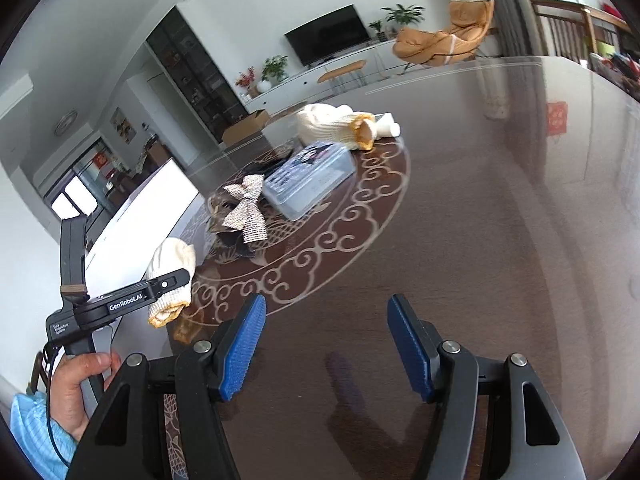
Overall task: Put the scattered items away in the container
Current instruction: 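Grasp the rhinestone bow hair clip with the right gripper while the left gripper holds the glove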
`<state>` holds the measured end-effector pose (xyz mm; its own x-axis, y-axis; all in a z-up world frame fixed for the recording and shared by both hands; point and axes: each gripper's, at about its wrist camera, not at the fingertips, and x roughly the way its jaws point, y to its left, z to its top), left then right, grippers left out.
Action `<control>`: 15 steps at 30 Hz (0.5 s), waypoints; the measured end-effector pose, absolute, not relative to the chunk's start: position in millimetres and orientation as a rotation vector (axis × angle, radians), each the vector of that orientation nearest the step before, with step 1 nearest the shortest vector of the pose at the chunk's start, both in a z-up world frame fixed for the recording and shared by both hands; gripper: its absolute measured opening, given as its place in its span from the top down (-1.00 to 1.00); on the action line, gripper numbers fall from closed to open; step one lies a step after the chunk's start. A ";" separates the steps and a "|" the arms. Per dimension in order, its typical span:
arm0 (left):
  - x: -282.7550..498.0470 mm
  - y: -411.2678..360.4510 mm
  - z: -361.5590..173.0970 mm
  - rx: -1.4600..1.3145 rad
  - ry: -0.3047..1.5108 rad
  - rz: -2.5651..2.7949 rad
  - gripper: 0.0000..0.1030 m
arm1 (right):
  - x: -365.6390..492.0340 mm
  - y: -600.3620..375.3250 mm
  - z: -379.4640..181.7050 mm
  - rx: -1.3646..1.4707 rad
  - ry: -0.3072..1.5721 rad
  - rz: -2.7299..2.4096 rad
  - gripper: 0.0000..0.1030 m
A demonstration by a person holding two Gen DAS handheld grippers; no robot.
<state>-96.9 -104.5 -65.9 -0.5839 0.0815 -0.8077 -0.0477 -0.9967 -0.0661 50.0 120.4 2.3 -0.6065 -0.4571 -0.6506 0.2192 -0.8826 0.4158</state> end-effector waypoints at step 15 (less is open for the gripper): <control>-68.9 -135.6 -68.1 -1.398 -0.066 2.636 -0.03 | -91.0 8.1 -1.1 1.326 -0.214 -2.252 -0.35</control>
<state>-68.9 -135.6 -68.1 -0.5514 0.1592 -0.8189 -0.1177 -0.9866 -0.1126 -91.0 8.1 -1.1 -0.3905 -0.5030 -0.7710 0.3490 -0.8559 0.3817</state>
